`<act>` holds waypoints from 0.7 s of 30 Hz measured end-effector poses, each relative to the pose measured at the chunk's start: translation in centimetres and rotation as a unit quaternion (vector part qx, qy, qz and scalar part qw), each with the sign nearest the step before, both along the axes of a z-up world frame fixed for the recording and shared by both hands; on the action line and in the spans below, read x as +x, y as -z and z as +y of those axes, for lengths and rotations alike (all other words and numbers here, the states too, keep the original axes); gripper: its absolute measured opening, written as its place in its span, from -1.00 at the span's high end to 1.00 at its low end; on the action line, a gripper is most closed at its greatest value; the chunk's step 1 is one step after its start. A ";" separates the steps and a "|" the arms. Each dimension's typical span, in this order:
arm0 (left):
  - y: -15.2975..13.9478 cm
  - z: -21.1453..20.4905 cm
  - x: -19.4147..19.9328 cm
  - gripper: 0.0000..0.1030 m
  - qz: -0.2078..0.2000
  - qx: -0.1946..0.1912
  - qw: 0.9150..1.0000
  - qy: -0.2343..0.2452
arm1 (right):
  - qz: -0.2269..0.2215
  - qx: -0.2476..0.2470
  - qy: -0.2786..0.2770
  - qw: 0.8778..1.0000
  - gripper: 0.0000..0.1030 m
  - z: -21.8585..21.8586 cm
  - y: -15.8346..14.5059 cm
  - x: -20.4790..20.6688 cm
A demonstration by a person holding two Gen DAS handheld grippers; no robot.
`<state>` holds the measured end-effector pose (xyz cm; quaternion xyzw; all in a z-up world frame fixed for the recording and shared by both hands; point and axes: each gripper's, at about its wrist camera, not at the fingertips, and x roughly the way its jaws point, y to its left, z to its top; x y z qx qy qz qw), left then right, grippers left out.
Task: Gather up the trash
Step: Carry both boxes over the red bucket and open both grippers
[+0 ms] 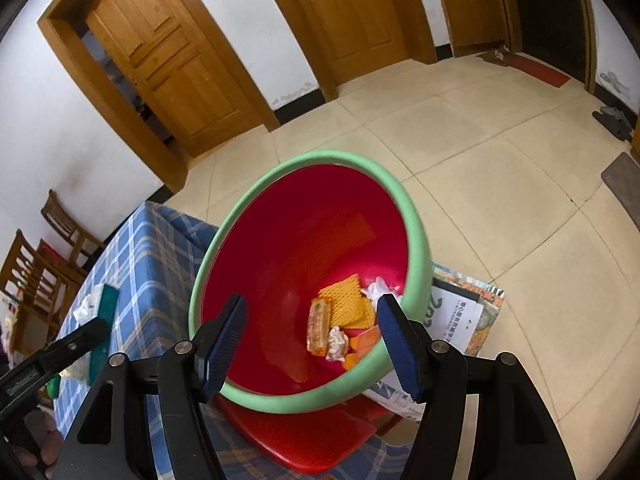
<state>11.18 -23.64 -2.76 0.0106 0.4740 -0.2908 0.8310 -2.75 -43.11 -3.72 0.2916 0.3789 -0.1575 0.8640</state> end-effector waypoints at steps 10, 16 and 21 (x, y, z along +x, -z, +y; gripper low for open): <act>1.7 -4.8 0.3 -0.08 0.021 0.011 0.999 0.040 | -0.003 0.014 0.021 1.000 -0.33 -1.5 0.4 -1.3; 1.5 -5.4 0.1 -0.28 0.021 0.008 0.999 0.043 | -0.003 0.021 0.030 0.999 -0.33 -2.2 0.6 -1.6; 1.0 -4.4 -0.1 -0.28 0.015 0.007 0.999 0.035 | -0.005 0.021 0.026 0.999 -0.33 -1.7 0.5 -1.5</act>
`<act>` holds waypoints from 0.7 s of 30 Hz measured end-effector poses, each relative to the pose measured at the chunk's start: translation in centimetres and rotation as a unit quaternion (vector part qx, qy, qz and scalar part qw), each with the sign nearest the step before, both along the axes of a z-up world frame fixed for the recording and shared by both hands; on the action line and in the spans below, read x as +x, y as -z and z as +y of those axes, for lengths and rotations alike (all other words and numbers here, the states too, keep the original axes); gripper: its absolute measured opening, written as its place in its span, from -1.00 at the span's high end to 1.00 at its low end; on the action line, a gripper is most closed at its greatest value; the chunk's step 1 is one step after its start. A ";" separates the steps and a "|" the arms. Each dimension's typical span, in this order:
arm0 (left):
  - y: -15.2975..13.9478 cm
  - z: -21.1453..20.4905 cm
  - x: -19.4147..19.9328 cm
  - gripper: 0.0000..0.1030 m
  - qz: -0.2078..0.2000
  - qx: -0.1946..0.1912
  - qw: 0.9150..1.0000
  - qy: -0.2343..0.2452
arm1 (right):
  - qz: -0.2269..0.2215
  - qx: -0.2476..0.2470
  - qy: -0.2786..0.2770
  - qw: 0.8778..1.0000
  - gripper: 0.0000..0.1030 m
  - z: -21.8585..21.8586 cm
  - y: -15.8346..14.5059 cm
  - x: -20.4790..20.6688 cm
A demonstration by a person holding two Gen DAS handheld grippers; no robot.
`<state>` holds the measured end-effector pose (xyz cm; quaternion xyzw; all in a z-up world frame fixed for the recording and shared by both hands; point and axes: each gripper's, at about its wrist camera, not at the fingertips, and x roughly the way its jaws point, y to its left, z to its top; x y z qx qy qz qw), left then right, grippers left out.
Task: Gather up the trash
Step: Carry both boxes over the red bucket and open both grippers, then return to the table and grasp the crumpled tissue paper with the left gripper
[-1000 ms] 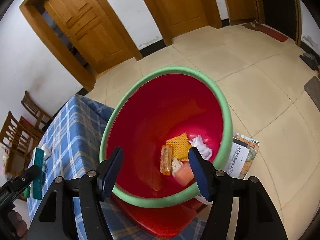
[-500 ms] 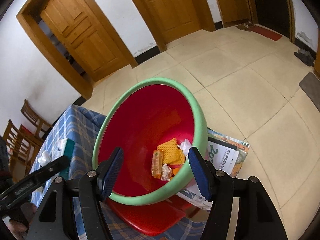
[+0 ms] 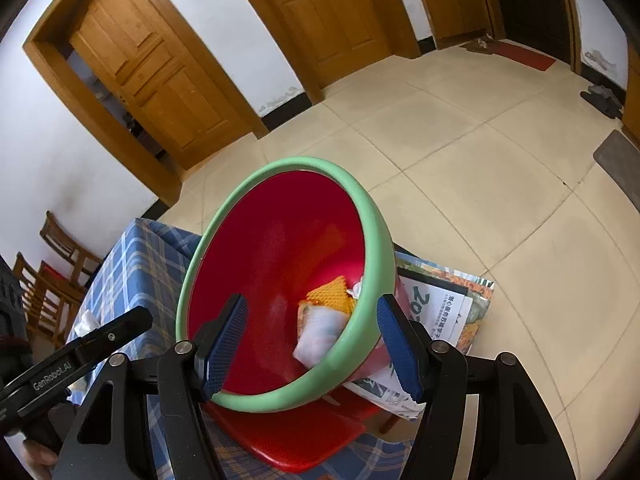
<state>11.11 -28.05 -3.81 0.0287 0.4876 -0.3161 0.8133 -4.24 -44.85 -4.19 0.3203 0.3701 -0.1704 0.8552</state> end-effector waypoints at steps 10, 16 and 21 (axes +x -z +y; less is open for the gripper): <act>-0.9 4.7 0.4 -0.30 -0.008 -0.005 0.998 -0.057 | -0.008 -0.002 -0.015 1.000 -0.33 1.3 -0.6 0.3; -1.6 7.7 0.6 -0.30 -0.020 -0.006 0.996 -0.091 | -0.012 -0.004 -0.028 1.000 -0.33 2.6 -1.2 0.6; -2.2 10.6 0.7 -0.30 -0.032 -0.006 0.991 -0.130 | -0.015 -0.007 -0.037 0.999 -0.33 3.5 -1.7 0.9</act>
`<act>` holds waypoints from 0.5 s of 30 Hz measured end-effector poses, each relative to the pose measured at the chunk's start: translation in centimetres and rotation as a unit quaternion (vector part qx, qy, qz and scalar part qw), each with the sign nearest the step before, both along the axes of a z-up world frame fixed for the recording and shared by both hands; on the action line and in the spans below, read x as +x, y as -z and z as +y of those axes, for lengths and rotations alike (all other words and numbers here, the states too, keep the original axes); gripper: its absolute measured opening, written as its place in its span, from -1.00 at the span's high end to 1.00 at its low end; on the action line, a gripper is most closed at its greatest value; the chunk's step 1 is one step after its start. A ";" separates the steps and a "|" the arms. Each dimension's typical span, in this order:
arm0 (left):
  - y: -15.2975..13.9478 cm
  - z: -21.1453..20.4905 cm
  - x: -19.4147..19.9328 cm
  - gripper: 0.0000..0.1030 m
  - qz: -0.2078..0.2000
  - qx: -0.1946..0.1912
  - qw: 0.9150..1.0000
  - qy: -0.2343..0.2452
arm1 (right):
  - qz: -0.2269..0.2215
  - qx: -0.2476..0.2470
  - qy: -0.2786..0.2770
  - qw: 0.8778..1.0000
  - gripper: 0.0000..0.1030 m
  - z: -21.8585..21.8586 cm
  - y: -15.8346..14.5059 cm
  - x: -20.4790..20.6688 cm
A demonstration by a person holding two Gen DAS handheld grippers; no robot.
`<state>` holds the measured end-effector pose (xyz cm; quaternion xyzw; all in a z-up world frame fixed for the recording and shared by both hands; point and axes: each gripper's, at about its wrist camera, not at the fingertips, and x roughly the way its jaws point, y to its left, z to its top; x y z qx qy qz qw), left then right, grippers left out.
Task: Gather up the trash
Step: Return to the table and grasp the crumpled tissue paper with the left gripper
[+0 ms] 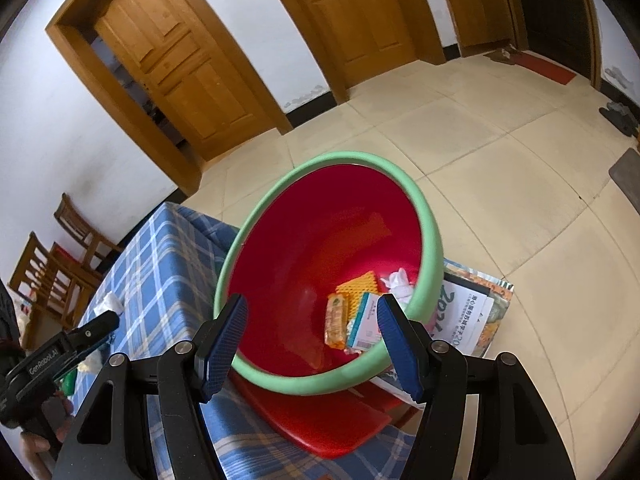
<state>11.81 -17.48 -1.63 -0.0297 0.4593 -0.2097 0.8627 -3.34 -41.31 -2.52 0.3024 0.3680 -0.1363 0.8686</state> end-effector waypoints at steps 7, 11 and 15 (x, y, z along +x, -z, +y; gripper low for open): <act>-0.9 4.3 0.4 -0.34 -0.016 0.008 0.999 -0.049 | -0.003 -0.004 -0.018 1.000 -0.33 1.5 -0.6 0.6; -1.1 6.7 0.6 -0.35 -0.018 0.010 0.997 -0.075 | -0.004 -0.007 -0.026 1.000 -0.33 2.2 -0.9 0.9; -1.0 8.9 0.9 -0.37 -0.021 0.022 0.994 -0.104 | -0.005 -0.010 -0.036 0.999 -0.33 3.1 -1.2 1.2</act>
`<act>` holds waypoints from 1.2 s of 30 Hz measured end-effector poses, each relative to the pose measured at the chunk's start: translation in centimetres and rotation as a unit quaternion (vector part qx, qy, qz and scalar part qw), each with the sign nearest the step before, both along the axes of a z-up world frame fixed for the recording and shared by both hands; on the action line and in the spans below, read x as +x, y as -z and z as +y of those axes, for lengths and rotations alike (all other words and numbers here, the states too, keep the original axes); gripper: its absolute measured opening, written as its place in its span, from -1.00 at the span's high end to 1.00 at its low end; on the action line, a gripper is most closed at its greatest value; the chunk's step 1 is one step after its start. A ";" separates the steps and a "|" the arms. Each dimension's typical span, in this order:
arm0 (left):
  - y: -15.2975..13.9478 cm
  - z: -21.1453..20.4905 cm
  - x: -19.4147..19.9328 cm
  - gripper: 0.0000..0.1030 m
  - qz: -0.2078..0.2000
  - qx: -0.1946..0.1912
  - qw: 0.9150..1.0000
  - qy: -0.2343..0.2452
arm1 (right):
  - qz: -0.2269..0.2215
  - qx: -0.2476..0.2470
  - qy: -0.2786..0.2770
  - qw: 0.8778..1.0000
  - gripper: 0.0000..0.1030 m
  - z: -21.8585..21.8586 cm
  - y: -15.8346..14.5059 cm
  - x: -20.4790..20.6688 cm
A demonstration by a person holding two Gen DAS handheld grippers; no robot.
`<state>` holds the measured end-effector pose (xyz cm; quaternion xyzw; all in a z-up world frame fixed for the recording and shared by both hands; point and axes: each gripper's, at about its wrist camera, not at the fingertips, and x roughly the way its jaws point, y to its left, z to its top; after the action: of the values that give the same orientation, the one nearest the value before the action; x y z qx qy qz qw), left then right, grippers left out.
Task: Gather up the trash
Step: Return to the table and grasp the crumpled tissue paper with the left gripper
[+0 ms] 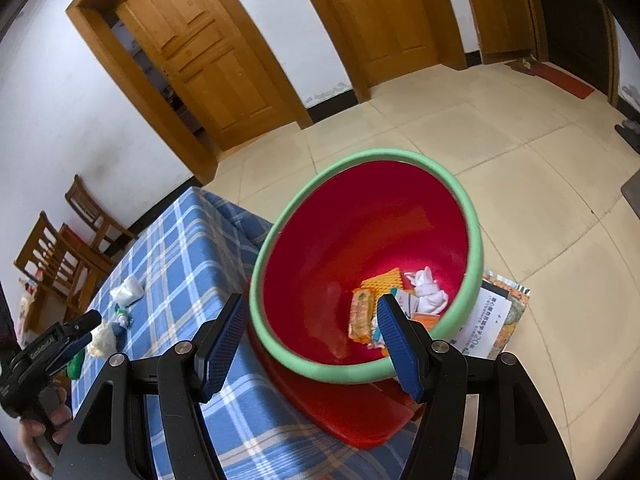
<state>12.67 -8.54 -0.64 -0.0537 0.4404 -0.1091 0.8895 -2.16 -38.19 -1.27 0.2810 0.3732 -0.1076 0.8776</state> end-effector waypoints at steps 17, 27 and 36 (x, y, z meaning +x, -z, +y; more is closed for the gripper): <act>3.8 5.7 2.5 -0.50 0.026 0.012 0.998 -0.064 | 0.012 -0.018 -0.041 0.999 -0.33 3.8 -0.8 2.5; 5.5 6.8 2.8 -0.49 0.044 -0.061 0.996 -0.048 | 0.019 -0.037 -0.076 0.996 -0.33 6.6 -1.4 4.9; 5.7 8.3 2.9 -0.14 0.047 -0.111 0.992 -0.033 | 0.023 -0.044 -0.121 0.991 -0.33 10.4 -1.5 7.8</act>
<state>15.52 -0.20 -6.30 -0.1718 0.4646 -0.1255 0.8596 5.64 -27.75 0.18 0.1922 0.4194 -0.0228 0.8869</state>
